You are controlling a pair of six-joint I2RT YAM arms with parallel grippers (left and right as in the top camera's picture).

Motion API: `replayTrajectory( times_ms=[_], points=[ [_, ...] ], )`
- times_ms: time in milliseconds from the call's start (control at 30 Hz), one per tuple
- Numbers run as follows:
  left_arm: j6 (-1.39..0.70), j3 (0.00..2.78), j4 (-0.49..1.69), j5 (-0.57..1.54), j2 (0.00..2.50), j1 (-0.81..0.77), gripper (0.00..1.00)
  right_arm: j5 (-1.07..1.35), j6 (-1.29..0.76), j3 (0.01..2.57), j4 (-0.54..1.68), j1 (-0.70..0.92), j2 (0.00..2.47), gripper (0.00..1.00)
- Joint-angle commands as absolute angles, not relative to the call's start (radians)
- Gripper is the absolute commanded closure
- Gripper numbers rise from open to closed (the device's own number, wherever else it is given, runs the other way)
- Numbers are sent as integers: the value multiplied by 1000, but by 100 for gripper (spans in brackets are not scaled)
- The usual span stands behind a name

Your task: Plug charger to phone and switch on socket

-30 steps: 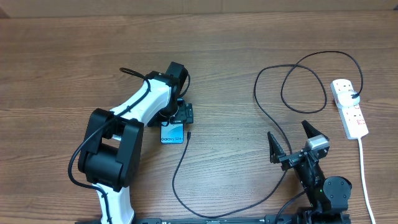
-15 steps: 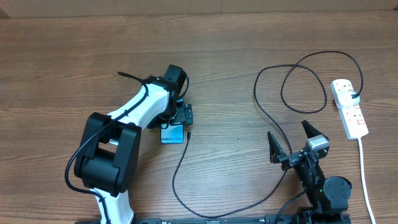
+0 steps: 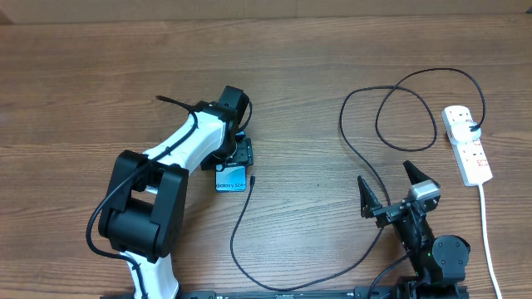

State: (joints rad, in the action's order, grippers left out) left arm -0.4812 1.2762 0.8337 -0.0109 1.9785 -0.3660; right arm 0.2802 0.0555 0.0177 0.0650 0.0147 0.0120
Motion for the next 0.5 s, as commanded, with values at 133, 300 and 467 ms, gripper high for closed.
replayTrajectory(
  times_ms=[133, 300, 467],
  points=[
    [-521, 1258, 837, -25, 2042, -365, 17, 266, 53, 8, 60, 19, 3, 0],
    [-530, 1258, 836, -25, 2042, -365, 16, 266, 53, 8, 60, 19, 3, 0],
    [-577, 1258, 831, -25, 2042, -365, 13, 266, 53, 8, 60, 19, 3, 0]
  ],
)
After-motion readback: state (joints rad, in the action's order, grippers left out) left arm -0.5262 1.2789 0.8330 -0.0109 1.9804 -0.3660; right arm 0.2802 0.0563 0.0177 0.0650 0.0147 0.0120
